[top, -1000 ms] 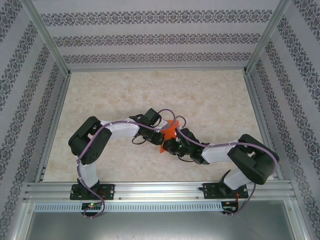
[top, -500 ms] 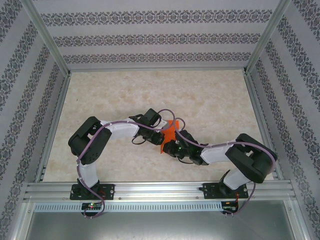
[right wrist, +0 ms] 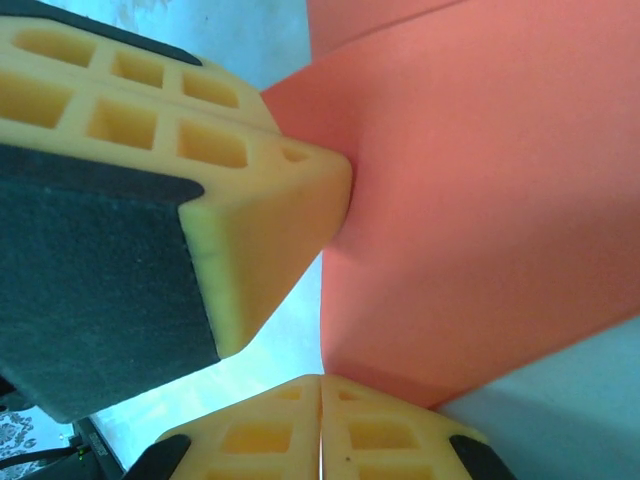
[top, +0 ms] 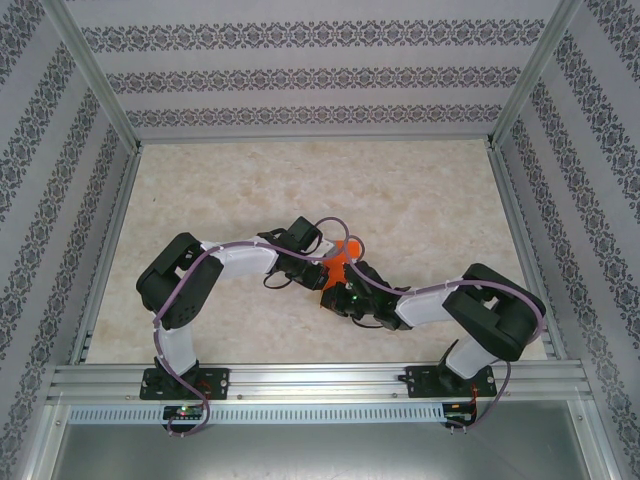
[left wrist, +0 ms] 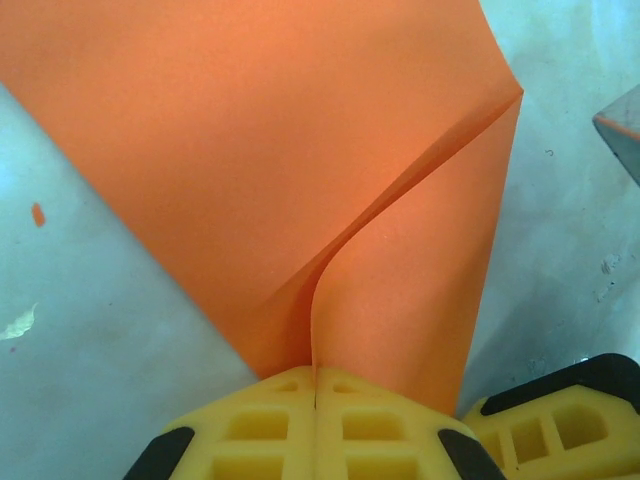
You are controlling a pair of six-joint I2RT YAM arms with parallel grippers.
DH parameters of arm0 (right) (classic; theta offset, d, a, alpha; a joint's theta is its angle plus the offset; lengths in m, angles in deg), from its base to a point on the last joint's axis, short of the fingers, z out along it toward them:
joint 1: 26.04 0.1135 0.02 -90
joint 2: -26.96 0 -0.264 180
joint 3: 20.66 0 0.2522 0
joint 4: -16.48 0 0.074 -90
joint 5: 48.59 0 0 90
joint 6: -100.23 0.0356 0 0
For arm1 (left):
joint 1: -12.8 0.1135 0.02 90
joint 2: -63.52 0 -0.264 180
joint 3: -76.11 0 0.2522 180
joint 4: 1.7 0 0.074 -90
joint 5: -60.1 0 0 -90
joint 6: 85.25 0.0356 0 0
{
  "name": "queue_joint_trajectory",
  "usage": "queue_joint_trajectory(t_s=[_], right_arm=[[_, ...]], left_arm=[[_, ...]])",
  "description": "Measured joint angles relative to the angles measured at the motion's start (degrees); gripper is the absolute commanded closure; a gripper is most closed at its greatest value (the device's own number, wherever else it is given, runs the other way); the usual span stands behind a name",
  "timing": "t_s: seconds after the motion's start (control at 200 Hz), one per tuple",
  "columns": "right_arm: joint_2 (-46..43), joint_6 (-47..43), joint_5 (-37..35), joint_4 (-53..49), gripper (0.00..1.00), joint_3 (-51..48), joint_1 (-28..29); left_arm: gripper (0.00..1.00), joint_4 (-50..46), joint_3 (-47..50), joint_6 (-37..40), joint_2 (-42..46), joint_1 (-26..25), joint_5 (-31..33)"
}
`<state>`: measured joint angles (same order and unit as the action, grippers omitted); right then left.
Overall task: Fold a paper plane with a square sheet of paper (pick it up from the middle)
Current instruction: Third fold the triangle at the center of the table.
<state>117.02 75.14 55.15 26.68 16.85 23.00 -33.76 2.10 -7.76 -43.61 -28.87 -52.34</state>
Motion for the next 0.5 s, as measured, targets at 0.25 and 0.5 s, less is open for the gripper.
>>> queue_joint_trajectory(t_s=[0.25,0.5], right_arm=[[-2.95,-0.04,-0.24,-2.16,0.92,0.00,0.52],[-2.43,-0.04,0.00,-2.08,0.92,0.26,1.11]], left_arm=[[1.00,0.70,0.48,0.00,0.20,0.02,-0.11],[1.00,0.70,0.48,0.00,0.20,0.02,-0.15]])
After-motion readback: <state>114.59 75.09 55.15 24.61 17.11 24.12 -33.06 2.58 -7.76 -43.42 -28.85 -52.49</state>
